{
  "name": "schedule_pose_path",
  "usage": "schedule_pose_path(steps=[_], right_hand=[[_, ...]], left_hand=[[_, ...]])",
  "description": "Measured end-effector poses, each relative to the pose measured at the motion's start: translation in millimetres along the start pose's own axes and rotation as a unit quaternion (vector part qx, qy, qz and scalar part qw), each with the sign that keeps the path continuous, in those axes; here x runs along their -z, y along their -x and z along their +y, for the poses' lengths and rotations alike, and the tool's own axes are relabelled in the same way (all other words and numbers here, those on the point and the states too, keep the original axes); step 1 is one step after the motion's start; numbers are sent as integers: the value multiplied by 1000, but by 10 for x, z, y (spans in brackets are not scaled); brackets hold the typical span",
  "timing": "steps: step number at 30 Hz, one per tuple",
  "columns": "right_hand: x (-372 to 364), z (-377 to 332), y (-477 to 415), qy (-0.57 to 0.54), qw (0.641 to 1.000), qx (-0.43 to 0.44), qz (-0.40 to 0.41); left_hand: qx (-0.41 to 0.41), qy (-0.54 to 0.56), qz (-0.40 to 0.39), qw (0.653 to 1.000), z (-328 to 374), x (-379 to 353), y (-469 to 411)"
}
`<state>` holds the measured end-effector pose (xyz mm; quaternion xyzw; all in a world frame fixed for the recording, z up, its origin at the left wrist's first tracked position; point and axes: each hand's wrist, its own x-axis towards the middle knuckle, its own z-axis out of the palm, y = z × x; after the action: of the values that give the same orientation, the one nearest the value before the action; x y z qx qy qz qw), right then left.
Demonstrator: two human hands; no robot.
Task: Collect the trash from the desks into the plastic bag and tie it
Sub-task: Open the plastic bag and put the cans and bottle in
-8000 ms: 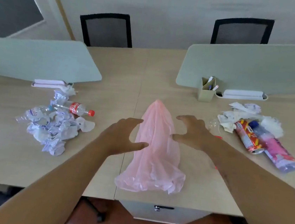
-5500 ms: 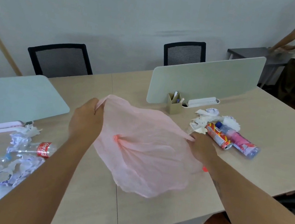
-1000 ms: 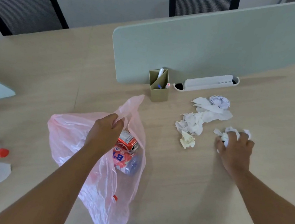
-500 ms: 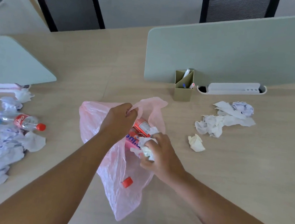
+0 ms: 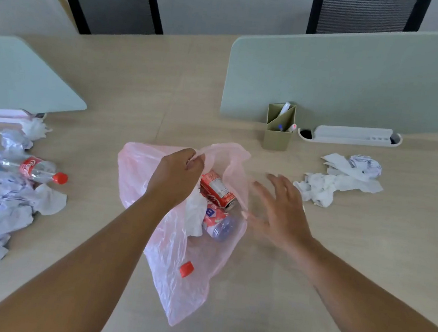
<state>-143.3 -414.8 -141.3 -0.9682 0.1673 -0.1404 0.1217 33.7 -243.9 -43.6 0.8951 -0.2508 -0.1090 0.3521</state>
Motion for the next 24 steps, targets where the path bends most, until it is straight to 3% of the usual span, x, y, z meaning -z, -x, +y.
schedule_pose_path(steps=[5, 12, 17, 21, 24], right_hand=[[-48, 766, 156, 121, 977, -133, -114], [-150, 1019, -103, 72, 945, -253, -196], [-198, 1043, 63, 81, 977, -196, -24], [-174, 1019, 189, 18, 983, -182, 8], [-79, 696, 146, -58, 992, -107, 19]], left_hand=[[-10, -8, -40, 999, 69, -291, -95], [0, -23, -74, 997, 45, -499, -309], [15, -25, -63, 998, -5, -526, -409], [14, -10, -56, 998, 5, -481, -383], [19, -8, -44, 999, 29, -397, -336]])
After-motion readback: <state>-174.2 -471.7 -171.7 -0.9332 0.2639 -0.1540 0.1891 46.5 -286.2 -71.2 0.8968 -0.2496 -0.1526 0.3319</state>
